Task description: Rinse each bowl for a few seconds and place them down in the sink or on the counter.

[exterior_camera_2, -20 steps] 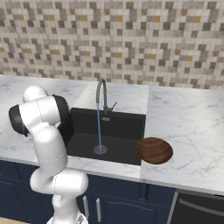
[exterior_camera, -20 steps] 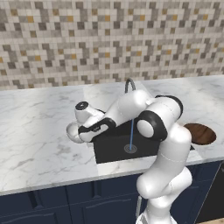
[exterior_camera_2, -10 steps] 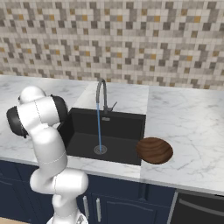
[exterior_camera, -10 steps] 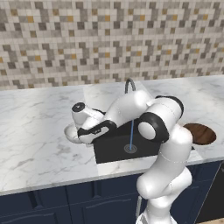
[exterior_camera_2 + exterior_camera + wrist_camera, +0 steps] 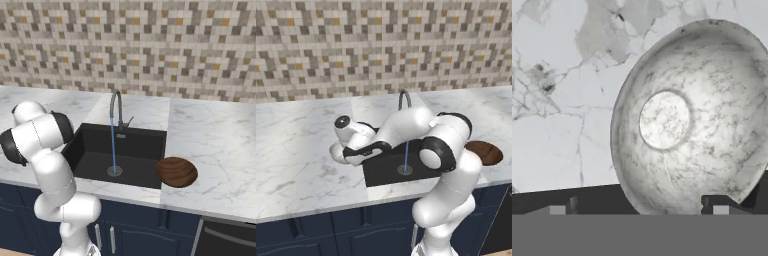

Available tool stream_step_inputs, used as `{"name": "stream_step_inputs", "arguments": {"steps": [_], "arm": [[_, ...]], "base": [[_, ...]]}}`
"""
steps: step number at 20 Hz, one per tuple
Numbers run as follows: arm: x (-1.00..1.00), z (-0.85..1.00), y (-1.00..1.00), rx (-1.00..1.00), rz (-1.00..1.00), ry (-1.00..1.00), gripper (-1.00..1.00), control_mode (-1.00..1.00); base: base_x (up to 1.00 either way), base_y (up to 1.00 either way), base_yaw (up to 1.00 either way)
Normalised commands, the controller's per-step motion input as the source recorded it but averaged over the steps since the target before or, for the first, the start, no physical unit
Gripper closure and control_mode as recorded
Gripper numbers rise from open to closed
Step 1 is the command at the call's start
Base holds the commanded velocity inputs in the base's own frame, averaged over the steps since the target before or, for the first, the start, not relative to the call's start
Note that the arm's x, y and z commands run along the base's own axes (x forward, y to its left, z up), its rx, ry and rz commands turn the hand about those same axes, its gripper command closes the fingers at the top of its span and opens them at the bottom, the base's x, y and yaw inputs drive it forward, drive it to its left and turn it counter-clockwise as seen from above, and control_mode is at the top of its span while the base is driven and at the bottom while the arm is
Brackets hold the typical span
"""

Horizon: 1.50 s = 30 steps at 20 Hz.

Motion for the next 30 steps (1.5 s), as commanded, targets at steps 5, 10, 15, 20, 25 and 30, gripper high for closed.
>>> {"name": "stream_step_inputs", "arguments": {"steps": [5, 10, 15, 20, 25, 30], "arm": [[-0.20, 0.60, 0.00, -0.01, 0.00, -0.07, -1.00, -1.00], [-0.19, 0.49, 0.00, 0.04, 0.00, -0.08, -1.00, -1.00], [-0.15, 0.34, 0.00, 0.05, 0.02, -0.13, -1.00, -1.00], [-0.11, 0.18, -0.03, 0.07, 0.04, -0.12, -1.00, -1.00], [-0.14, 0.07, -0.11, 0.10, 0.08, -0.11, -1.00, -1.00], [-0.15, 0.03, -0.20, 0.14, 0.09, -0.10, -1.00, -1.00]], "base": [[0.00, 0.00, 0.00], [0.00, 0.00, 0.00], [0.00, 0.00, 0.00], [0.00, 0.00, 0.00], [0.00, 0.00, 0.00], [0.00, 0.00, 0.00]]}}
